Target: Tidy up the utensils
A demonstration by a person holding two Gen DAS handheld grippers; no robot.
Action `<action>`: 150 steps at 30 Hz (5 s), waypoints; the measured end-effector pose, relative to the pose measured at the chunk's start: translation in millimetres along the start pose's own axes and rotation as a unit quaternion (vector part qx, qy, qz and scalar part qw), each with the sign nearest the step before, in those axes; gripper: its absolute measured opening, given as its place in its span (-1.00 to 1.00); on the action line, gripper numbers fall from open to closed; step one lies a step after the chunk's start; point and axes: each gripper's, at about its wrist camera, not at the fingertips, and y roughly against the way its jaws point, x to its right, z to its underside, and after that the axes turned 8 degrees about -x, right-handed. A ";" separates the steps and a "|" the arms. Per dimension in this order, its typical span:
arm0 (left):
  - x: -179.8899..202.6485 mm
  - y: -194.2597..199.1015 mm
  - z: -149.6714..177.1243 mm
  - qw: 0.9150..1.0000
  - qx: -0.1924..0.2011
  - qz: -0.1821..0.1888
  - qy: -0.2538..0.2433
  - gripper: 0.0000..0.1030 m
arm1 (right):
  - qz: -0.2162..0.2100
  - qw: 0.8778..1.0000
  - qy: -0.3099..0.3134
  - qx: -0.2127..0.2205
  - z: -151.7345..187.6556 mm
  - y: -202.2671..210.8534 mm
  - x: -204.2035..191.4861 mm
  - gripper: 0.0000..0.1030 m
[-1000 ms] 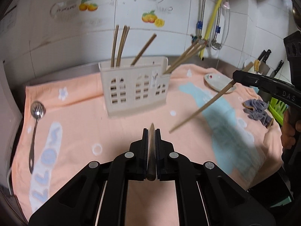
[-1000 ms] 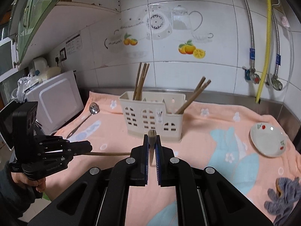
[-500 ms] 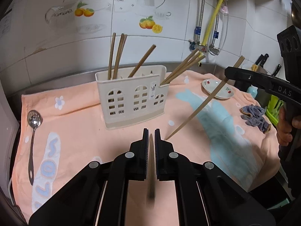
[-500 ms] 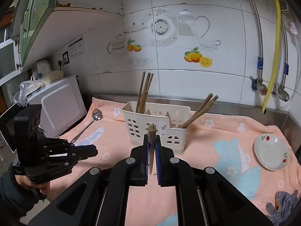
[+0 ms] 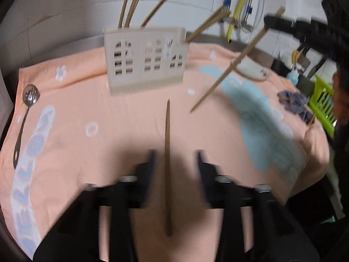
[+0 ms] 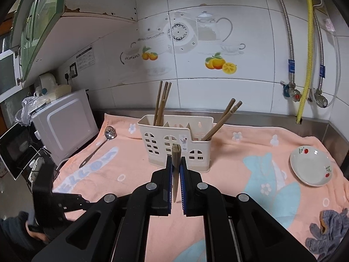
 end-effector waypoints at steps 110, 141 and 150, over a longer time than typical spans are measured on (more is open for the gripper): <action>-36.8 88.6 -142.4 0.977 0.188 -0.098 0.011 0.80 | 0.050 0.999 -0.007 0.007 -33.2 -27.5 23.1 0.21; -14.3 77.0 -54.9 0.981 0.146 -0.122 0.047 0.90 | 0.085 0.996 -0.036 -0.018 47.2 -17.7 2.9 0.75; -19.0 72.6 -47.1 0.982 0.133 -0.115 0.066 0.90 | 0.093 0.995 -0.032 -0.026 53.5 -21.7 1.1 0.77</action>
